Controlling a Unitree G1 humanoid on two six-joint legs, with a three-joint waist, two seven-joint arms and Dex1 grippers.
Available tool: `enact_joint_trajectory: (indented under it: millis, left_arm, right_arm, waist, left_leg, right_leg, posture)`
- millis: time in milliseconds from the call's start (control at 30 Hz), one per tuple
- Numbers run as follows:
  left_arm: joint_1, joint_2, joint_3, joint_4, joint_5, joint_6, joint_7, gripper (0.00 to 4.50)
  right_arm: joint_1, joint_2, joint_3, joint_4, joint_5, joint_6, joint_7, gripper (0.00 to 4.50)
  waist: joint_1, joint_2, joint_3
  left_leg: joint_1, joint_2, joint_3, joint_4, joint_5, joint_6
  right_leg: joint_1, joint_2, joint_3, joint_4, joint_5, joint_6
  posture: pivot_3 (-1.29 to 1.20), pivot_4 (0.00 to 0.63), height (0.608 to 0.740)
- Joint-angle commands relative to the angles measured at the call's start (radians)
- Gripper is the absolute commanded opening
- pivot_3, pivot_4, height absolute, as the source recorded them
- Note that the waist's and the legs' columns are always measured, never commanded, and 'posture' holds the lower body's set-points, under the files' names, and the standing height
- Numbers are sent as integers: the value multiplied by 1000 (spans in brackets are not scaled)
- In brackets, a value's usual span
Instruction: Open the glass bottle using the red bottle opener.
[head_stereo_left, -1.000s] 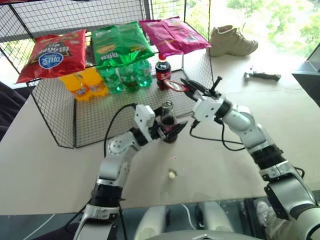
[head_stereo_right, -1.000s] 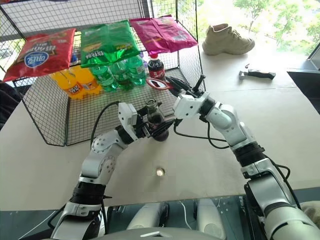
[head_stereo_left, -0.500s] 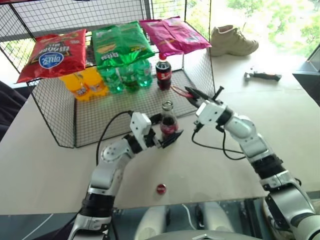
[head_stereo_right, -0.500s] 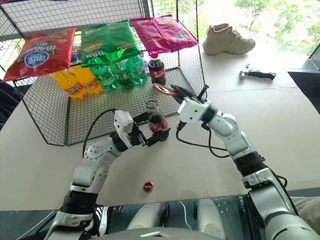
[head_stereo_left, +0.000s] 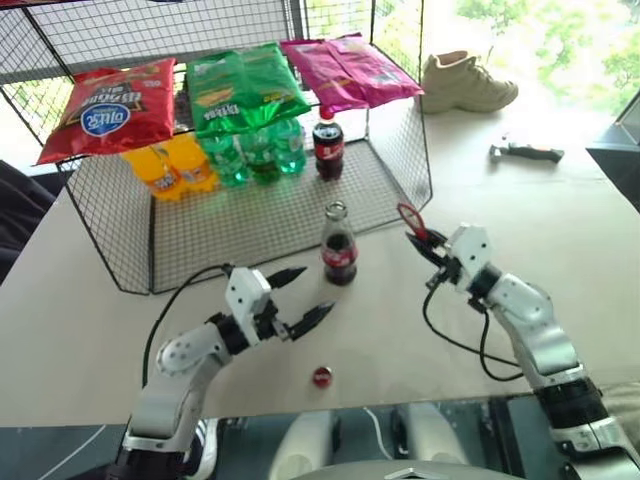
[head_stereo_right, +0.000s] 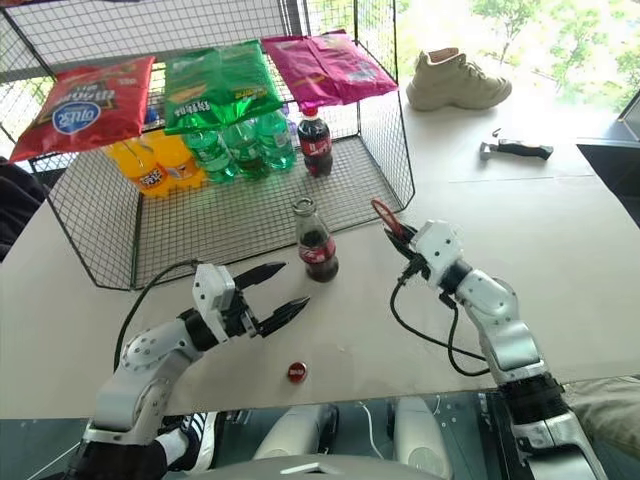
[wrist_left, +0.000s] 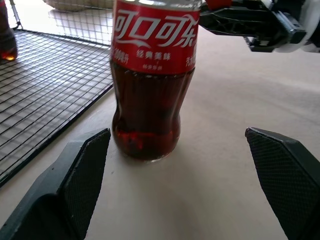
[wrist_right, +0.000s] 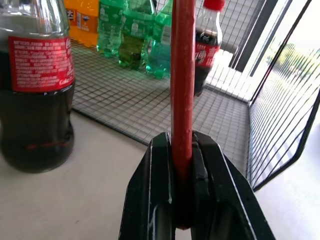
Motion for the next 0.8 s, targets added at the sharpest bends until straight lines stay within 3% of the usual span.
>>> enact_joint_trajectory:
  millis: [33,67,167,200,400,567,800]
  left_arm:
    - [41,-3,54,-38,-10,-20,36,4457]
    - [52,-4,63,-33,-10,-20,45,4457]
    - [84,0,87,-21,8,-16,79,4500]
    - [93,4,92,-23,14,-11,87,4500]
    - [142,39,166,-43,0,34,123,4500]
    - [231,63,209,-74,20,58,133,4500]
    - [307,79,247,-76,22,34,109,4500]
  right_arm:
    - [62,-44,-43,-131,150,243,45,0]
    - [73,-51,-49,-150,164,278,44,0]
    - [109,-83,-71,-194,189,350,54,1178]
    - [119,-93,-82,-205,195,360,60,1831]
    - [223,-196,-208,-243,279,349,194,4460]
    - [346,-268,-325,-151,272,210,347,4460]
    - [381,-299,-409,26,232,-2,481,4460]
  waist:
    - [0,0,0]
    - [0,0,0]
    - [-2,0,0]
    - [-2,0,0]
    - [3,0,0]
    - [6,0,0]
    - [6,1,1]
  left_leg:
    - [0,0,0,0,0,0]
    - [0,0,0,0,0,0]
    - [-1,0,0,0,0,0]
    - [-1,0,0,0,0,0]
    - [-5,0,-3,2,-1,1]
    - [-6,0,-3,2,-1,2]
    - [-5,2,0,2,-2,3]
  right_leg:
    - [0,0,0,0,0,0]
    - [0,0,0,0,0,0]
    - [0,0,0,-1,0,0]
    - [0,0,-1,-1,0,0]
    - [0,0,-5,-4,0,1]
    - [0,-1,-6,-7,0,1]
    - [1,0,-5,-8,0,1]
  posture:
    - [0,150,740]
    - [0,150,740]
    - [0,150,740]
    - [0,150,740]
    - [0,150,740]
    - [0,150,740]
    - [0,150,740]
